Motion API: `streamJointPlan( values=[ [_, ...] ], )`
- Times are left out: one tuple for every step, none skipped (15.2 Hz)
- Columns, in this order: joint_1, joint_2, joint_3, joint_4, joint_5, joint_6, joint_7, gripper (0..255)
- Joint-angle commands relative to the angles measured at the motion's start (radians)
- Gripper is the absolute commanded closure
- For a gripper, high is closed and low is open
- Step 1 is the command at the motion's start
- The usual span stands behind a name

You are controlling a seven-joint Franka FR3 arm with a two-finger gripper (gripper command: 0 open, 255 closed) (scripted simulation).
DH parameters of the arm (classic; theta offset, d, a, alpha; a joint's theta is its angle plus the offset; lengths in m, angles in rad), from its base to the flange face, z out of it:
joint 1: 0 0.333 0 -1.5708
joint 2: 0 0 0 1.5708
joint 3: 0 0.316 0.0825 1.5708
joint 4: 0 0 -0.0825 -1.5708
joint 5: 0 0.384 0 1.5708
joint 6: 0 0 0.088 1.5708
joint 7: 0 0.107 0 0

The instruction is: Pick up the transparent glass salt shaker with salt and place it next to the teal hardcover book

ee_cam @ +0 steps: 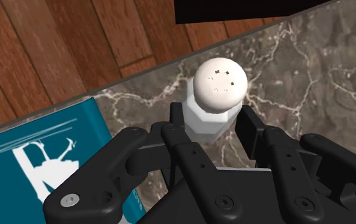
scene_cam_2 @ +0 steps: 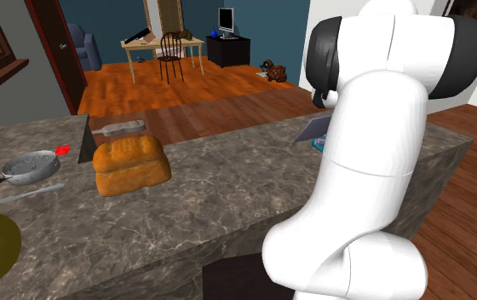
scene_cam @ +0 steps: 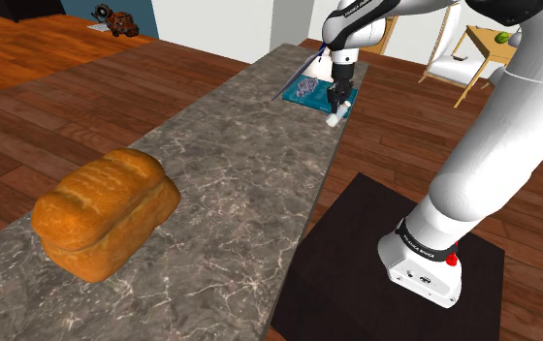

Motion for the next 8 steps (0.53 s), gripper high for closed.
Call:
streamJointPlan(
  values=[
    [0.000, 0.000, 0.000, 0.000, 0.000, 0.001, 0.000, 255],
    [0.000, 0.000, 0.000, 0.000, 0.000, 0.001, 0.000, 255],
    [0.000, 0.000, 0.000, 0.000, 0.000, 0.001, 0.000, 255],
    [0.000, 0.000, 0.000, 0.000, 0.000, 0.001, 0.000, 0],
    [0.000, 0.000, 0.000, 0.000, 0.000, 0.001, 0.000, 0],
    [0.000, 0.000, 0.000, 0.000, 0.000, 0.001, 0.000, 0],
    [0.000, 0.000, 0.000, 0.000, 0.000, 0.001, 0.000, 0],
    [0.000, 0.000, 0.000, 0.000, 0.000, 0.001, 0.000, 0]
  ],
)
